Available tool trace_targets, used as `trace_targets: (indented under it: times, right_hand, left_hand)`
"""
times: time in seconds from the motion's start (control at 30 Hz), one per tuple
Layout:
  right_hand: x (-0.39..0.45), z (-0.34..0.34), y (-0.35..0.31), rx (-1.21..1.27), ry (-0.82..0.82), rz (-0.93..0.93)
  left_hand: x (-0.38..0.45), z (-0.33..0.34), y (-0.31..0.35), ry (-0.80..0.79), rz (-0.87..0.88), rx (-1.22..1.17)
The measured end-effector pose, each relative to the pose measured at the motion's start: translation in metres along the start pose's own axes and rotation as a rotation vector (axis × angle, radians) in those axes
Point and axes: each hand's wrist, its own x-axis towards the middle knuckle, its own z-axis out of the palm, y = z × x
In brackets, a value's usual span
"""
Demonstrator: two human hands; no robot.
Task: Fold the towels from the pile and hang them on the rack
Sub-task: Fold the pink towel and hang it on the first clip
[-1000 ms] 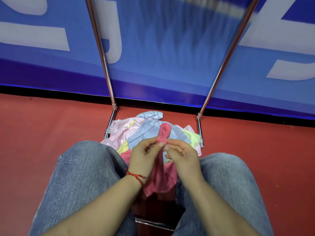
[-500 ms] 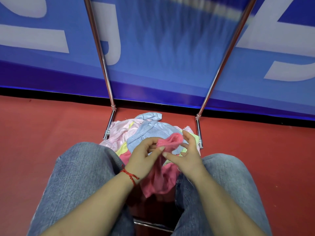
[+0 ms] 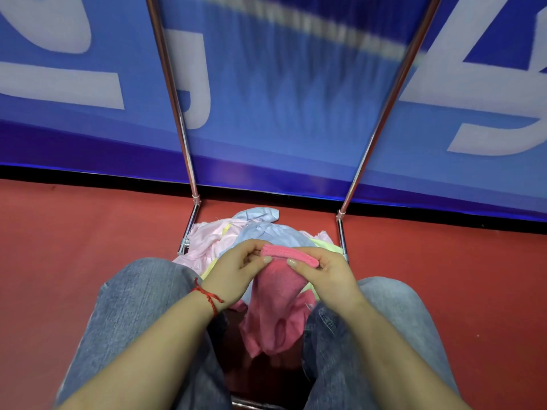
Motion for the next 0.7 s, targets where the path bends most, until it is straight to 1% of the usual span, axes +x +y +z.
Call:
trace_targets:
  times: [0.1, 0.2, 0.3, 0.37, 0.5, 0.63, 0.7]
  right_hand:
    - [0.002, -0.005, -0.016, -0.040, -0.016, -0.050]
    - [0.005, -0.013, -0.041, -0.099, -0.022, -0.112]
    - [0.007, -0.022, -0.076, -0.162, -0.032, -0.177]
    - [0.006, -0.029, -0.104, -0.159, -0.044, -0.214]
    - [0.003, -0.045, -0.167, -0.067, -0.067, -0.243]
    - [0.000, -0.055, -0.221, 0.111, -0.061, -0.238]
    - [-0.001, -0.061, -0.245, 0.125, -0.054, -0.235]
  left_hand:
    - [0.002, -0.006, 0.014, 0.003, 0.025, -0.013]
    - [0.007, -0.015, 0.034, -0.038, 0.039, 0.007]
    - [0.012, -0.026, 0.067, -0.078, 0.113, 0.068]
    - [0.016, -0.033, 0.093, -0.088, 0.164, 0.077]
    - [0.022, -0.043, 0.156, -0.123, 0.228, 0.018]
    - [0.025, -0.051, 0.222, -0.145, 0.321, 0.077]
    - [0.026, -0.055, 0.249, -0.120, 0.364, 0.115]
